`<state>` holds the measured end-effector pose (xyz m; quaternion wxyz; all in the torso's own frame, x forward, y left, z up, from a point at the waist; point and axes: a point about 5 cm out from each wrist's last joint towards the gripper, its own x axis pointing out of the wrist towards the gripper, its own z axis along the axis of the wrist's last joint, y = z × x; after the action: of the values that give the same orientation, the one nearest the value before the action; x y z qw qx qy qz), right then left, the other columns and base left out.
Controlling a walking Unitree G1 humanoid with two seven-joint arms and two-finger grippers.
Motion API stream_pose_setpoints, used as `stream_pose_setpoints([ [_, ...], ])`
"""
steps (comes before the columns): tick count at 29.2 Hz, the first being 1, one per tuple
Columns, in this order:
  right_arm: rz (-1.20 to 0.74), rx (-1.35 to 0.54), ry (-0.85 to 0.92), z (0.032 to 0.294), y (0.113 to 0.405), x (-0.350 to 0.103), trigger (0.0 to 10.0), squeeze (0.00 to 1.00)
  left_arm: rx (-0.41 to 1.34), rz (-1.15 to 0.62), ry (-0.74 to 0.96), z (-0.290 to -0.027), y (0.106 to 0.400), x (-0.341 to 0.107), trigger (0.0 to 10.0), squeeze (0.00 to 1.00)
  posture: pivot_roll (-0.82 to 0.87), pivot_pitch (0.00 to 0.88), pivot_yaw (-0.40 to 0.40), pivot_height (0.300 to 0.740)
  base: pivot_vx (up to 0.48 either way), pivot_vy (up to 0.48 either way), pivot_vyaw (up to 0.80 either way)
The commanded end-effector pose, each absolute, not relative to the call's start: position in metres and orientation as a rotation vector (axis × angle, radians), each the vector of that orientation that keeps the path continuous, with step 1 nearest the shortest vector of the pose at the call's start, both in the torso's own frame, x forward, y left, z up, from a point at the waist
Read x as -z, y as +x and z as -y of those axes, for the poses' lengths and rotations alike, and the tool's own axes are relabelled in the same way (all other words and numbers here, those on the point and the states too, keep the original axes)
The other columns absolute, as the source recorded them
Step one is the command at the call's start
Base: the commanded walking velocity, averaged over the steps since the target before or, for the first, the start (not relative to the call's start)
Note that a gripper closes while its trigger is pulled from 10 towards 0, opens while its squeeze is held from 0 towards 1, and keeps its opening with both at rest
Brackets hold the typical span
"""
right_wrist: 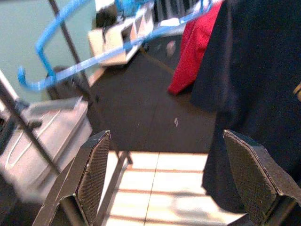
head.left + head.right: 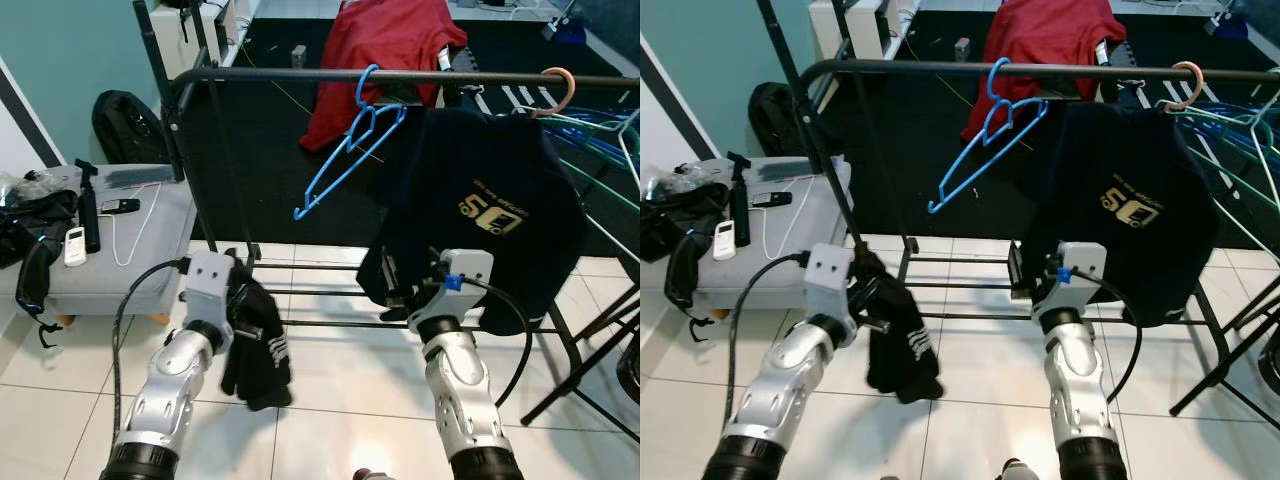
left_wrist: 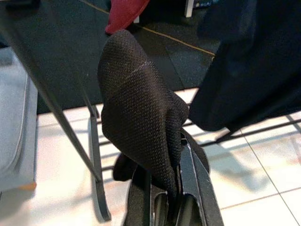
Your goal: Hang hanger
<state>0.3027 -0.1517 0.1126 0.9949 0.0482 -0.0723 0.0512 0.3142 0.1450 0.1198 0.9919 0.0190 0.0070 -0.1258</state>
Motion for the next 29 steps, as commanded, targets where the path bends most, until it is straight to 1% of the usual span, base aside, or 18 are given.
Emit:
stream_pose_setpoints([
  [1, 0.132, -0.096, 0.091, 0.153, 0.302, -0.111, 10.0, 0.0, 0.257, -0.002, 0.041, -0.144, 0.315, -0.121, 10.0, 0.0, -0.07, 0.136, 0.032, 0.74, 0.356, 0.0, 0.0],
  [7, 0.105, -0.062, 0.13, 0.154, 0.295, -0.102, 10.0, 0.0, 0.266, 0.012, 0.037, -0.142, 0.319, -0.122, 10.0, 0.0, -0.07, 0.136, 0.038, 0.74, 0.366, 0.0, -0.8],
  [16, 0.085, -0.097, 0.103, 0.147, 0.289, -0.096, 10.0, 0.0, 0.267, 0.026, 0.028, -0.143, 0.321, -0.124, 10.0, 0.0, -0.08, 0.133, 0.032, 0.74, 0.377, 0.0, 0.0],
  [21, 0.071, -0.098, 0.101, 0.147, 0.287, -0.096, 10.0, 0.0, 0.259, 0.03, 0.016, -0.144, 0.321, -0.124, 10.0, 0.0, -0.08, 0.132, 0.032, 0.74, 0.0, 0.0, 0.0],
  [29, 0.067, -0.099, 0.098, 0.147, 0.287, -0.097, 10.0, 0.0, 0.249, 0.032, 0.044, -0.148, 0.323, -0.123, 10.0, 0.0, -0.08, 0.131, 0.033, 0.74, 0.0, 0.0, 0.0],
])
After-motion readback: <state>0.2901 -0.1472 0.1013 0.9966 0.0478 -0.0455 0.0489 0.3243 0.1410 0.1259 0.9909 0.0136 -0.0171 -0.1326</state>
